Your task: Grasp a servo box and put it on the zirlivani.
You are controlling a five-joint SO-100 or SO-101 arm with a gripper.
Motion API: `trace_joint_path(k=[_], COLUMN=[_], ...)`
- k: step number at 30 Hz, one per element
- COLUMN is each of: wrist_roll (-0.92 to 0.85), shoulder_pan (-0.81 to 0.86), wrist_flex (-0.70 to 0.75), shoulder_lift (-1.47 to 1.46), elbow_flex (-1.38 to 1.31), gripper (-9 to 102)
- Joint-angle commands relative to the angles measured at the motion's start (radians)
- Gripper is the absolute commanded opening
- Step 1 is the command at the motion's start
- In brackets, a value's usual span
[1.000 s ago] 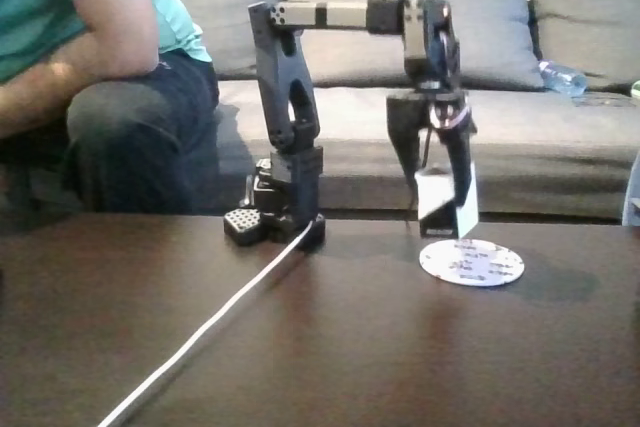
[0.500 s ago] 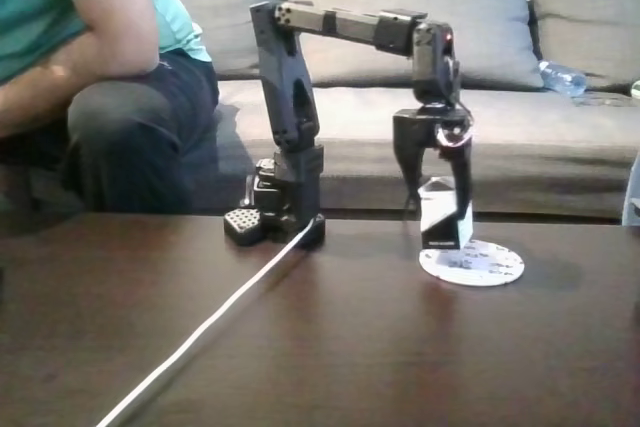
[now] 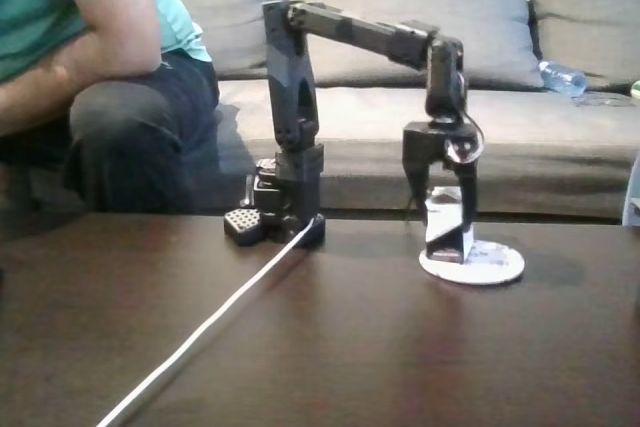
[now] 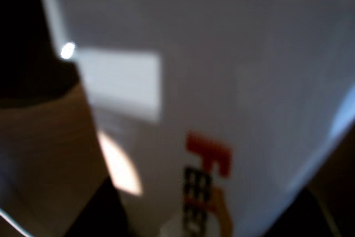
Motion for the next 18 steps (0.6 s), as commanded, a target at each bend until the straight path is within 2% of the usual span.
trace_joint_path(k=[1, 10, 18], wrist_roll=[0.011, 0.002, 0.002], shoulder_pan=[-0.008, -0.002, -0.002], wrist_flex=[-0.012, 0.107, 0.112], shoulder_lift=[-0.029, -0.035, -0.035], elbow_flex=[-0.048, -0.224, -0.216], gripper=[9, 9, 9])
